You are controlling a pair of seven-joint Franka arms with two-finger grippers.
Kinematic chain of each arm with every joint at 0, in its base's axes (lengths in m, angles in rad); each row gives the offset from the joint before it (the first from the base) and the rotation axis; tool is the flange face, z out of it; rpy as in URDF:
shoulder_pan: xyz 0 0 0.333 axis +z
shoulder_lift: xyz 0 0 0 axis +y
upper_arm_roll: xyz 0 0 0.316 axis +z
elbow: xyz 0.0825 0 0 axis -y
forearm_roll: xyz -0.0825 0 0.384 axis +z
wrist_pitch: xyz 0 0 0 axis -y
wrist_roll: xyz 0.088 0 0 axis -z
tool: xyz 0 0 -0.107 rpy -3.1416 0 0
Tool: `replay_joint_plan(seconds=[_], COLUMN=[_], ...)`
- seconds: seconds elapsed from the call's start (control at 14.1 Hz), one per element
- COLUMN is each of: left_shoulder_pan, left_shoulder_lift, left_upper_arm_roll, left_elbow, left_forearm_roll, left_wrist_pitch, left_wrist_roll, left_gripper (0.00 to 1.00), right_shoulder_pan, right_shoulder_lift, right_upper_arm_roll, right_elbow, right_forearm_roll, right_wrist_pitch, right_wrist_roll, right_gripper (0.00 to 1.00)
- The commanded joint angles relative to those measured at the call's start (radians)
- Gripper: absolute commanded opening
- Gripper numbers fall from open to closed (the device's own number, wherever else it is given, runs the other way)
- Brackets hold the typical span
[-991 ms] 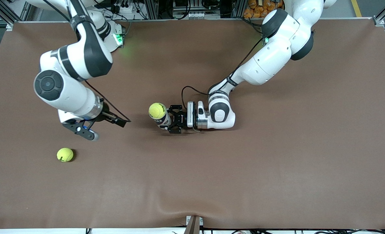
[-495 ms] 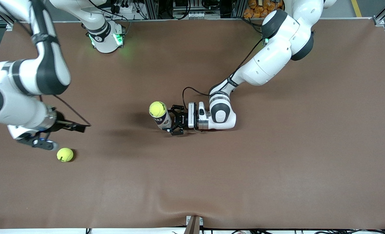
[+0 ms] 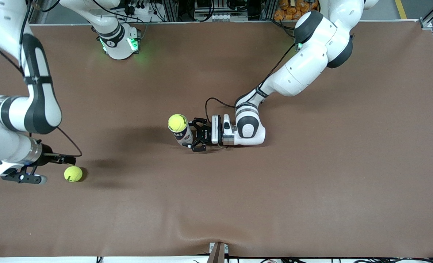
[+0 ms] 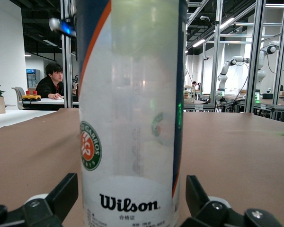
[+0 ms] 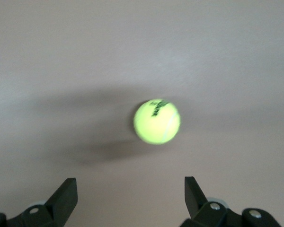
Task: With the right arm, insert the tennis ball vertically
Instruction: 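Grasp the second tennis ball with the right gripper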
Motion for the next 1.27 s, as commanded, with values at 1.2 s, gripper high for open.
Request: replay_joint_plan(seconds=[1.2], left_shoulder_pan=[-0.001], left_shoulder_lift=[0.005], left_upper_arm_roll=[0.007], left_elbow=[-0.002], left_forearm_roll=[-0.033], left_wrist_pitch=[-0.032], left_wrist_roll=[0.054], left_gripper=[0.98], right_shoulder_pan=[-0.044], right_shoulder_lift=[0.234], right_upper_arm_roll=[0.021], right_elbow=[0.054], right_forearm_roll=[-0.005], right_wrist_pitch=[0.152], right_wrist_roll=[0.383], right_gripper=[1.00])
